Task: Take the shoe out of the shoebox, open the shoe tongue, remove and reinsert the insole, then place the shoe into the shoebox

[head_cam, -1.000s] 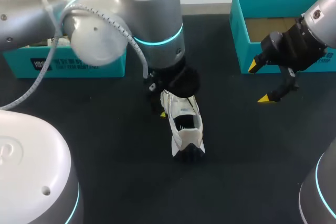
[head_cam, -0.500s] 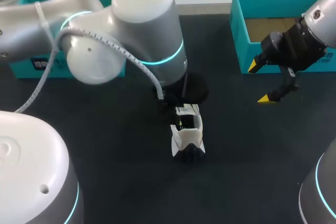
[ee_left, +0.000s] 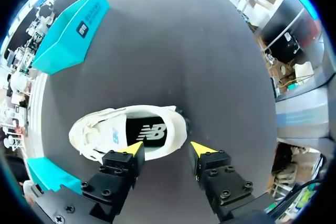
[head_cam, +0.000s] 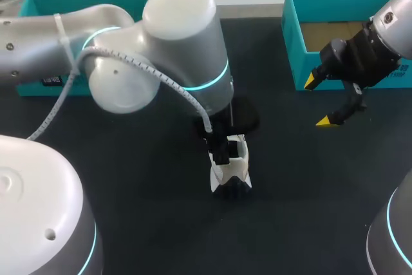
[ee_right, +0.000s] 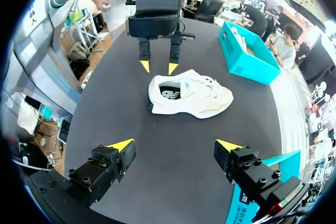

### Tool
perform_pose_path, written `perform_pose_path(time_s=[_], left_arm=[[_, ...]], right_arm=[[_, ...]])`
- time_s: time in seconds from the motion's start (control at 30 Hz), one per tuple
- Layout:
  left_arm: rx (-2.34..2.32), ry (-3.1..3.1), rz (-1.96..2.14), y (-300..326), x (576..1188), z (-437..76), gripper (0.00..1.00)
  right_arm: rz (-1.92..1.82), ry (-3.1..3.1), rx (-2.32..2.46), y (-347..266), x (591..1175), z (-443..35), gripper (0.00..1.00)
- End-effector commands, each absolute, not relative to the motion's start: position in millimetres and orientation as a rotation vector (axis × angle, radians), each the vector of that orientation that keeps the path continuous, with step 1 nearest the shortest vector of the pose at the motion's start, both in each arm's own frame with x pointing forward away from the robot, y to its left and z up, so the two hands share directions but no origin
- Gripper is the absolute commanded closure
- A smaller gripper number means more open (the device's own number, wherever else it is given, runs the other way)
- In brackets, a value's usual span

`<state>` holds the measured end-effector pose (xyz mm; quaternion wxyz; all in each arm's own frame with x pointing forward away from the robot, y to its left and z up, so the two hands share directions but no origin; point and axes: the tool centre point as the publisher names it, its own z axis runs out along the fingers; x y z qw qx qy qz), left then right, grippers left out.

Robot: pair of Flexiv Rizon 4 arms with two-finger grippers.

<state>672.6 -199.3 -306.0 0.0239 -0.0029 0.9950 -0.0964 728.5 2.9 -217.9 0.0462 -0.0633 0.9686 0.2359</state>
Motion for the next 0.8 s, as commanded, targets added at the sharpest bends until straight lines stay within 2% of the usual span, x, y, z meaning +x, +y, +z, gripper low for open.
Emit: perform_pose_path(time_s=[0.03,0.2,0.3,0.63,0.73,0.8], left_arm=[[-0.016,3.074,-0.28,-211.2,675.3,-321.9,0.35],[-0.001,3.083,-0.254,-218.0,671.5,-337.7,0.27],[-0.011,3.089,-0.25,-219.6,668.9,-343.4,0.29],[0.026,3.11,-0.239,-225.7,662.2,-356.5,0.28],[0.035,3.11,-0.237,-226.8,660.6,-361.5,0.23],[0.036,3.111,-0.234,-227.1,659.7,-365.1,0.23]], right_arm=[[0.716,2.957,-0.192,3.7,728.7,-218.9,0.0],[0.716,2.957,-0.192,3.7,728.7,-218.9,0.0],[0.716,2.957,-0.192,3.7,728.7,-218.9,0.0],[0.716,2.957,-0.192,3.7,728.7,-218.9,0.0],[0.716,2.957,-0.192,3.7,728.7,-218.9,0.0],[0.716,2.957,-0.192,3.7,728.7,-218.9,0.0]])
